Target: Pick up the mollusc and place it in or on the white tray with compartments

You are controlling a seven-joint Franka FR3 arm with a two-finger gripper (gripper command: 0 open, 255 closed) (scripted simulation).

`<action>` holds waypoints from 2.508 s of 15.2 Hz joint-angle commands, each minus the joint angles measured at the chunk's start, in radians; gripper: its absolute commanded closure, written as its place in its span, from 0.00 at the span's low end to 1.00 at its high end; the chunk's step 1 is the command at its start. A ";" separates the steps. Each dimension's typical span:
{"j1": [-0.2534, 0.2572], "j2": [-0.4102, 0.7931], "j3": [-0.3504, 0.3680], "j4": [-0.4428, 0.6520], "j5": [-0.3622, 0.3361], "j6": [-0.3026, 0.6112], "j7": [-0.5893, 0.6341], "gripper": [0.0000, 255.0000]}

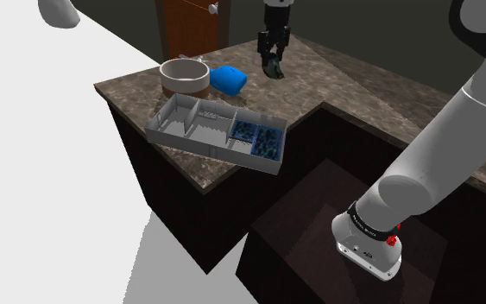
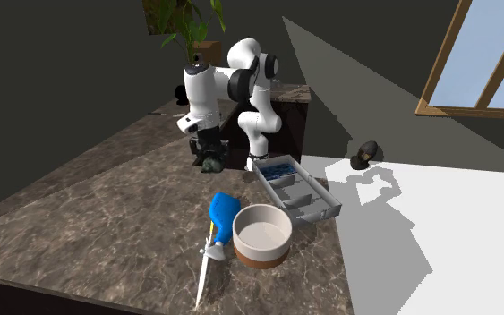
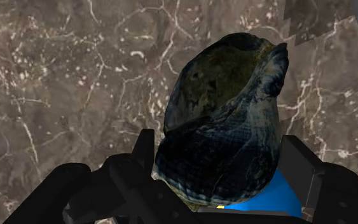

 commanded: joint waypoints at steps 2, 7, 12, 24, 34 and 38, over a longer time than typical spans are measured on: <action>0.000 0.000 0.000 0.043 0.000 -0.044 -0.001 1.00; 0.034 -0.034 0.033 0.027 0.008 -0.062 0.065 1.00; 0.090 -0.075 0.093 -0.014 0.027 -0.063 0.179 1.00; 0.224 -0.071 0.245 0.009 0.070 -0.075 0.462 1.00; 0.254 -0.056 0.278 -0.065 0.076 0.016 0.520 1.00; 0.254 -0.054 0.279 -0.117 0.076 0.070 0.518 1.00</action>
